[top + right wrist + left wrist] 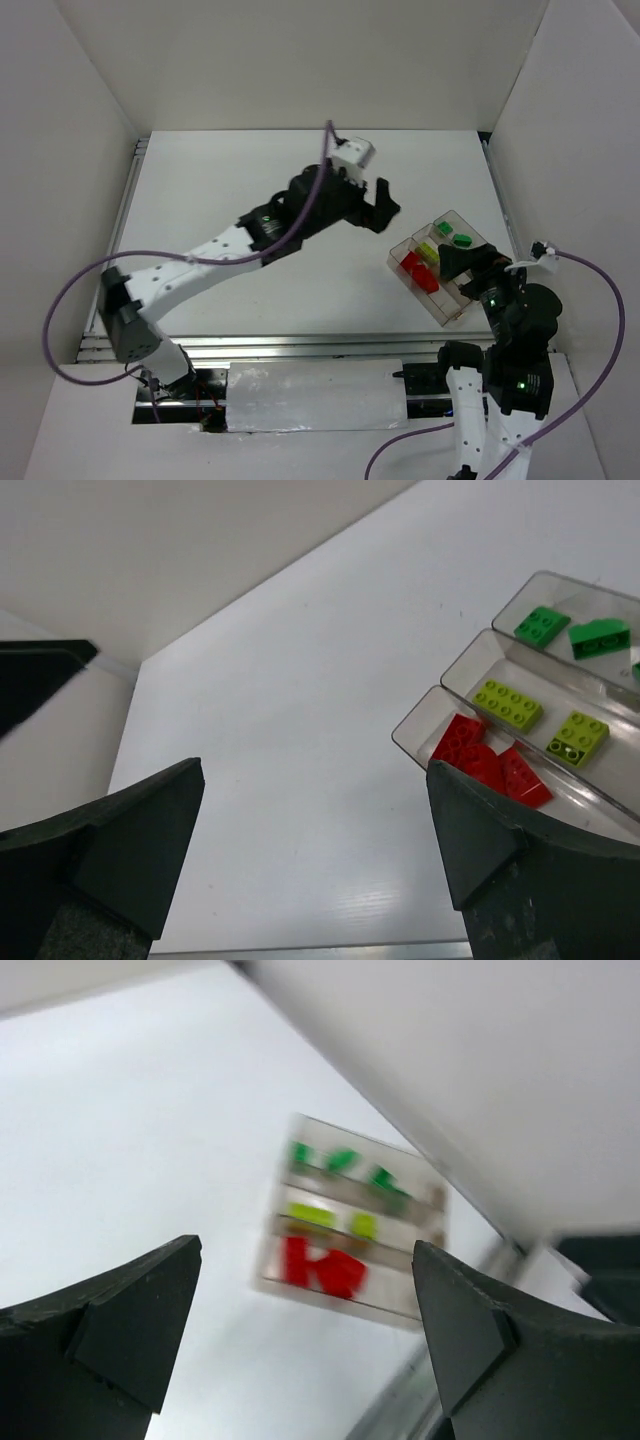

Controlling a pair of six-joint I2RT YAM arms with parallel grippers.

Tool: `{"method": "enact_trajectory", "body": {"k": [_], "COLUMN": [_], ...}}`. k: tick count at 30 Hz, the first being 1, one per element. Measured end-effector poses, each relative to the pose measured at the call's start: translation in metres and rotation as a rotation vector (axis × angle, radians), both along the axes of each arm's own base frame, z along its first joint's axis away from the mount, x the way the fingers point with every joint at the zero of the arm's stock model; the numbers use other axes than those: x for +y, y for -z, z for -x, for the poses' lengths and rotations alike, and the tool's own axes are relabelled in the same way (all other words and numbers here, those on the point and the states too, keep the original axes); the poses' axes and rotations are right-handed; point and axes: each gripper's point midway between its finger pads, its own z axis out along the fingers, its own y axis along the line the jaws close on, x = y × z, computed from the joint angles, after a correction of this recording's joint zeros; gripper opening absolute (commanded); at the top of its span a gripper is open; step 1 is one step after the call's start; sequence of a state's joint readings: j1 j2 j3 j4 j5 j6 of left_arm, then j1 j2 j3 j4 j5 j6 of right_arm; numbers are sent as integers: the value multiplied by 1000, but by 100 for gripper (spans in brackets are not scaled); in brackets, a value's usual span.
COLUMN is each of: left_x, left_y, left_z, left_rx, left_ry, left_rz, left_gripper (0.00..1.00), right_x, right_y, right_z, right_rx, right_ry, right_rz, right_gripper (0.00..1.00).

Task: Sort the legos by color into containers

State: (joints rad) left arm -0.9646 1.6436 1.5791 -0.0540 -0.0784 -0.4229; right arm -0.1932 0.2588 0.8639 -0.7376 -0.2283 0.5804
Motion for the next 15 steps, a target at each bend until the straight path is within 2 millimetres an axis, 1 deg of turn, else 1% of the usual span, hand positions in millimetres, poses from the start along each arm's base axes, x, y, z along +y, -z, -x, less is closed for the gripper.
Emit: {"method": "enact_trajectory", "body": {"k": [1,2,3,5,6,7,9,10,12,15], "left_x": [28,55,91,158,198,229,282,305,343,397], "left_y": [-18,-32,-40,-45,-41,-37,-28,-26,-31,-44], "left_z": [-5,-9,-14,-18,-17,-12,11,24,50,84], "left_rx": [-15,-14,-8,14,29,40,53,52,41,13], "left_ry": [-98,-194,-314,-524,-650,-746,-878,-923,-987,-1080], "left_rz": [5,14,7,-10,-29,-47,-81,-94,-77,-20], "left_gripper": [100,99,99,100,100,100,99,100,99,100], "right_x": [1,1,2,6,7,9,13,14,16,13], "right_y": [-5,-14,-26,-56,-73,-83,-101,-105,-103,-92], "right_z": [5,12,19,38,49,57,74,80,90,103], "right_rx": [-1,-9,-34,-104,-149,-178,-231,-243,-244,-212], "right_ry": [-5,-7,-12,-30,-41,-51,-83,-98,-132,-168], "right_rz": [20,41,64,108,130,143,171,181,193,201], "right_gripper": [100,100,100,100,99,100,100,100,100,100]}}
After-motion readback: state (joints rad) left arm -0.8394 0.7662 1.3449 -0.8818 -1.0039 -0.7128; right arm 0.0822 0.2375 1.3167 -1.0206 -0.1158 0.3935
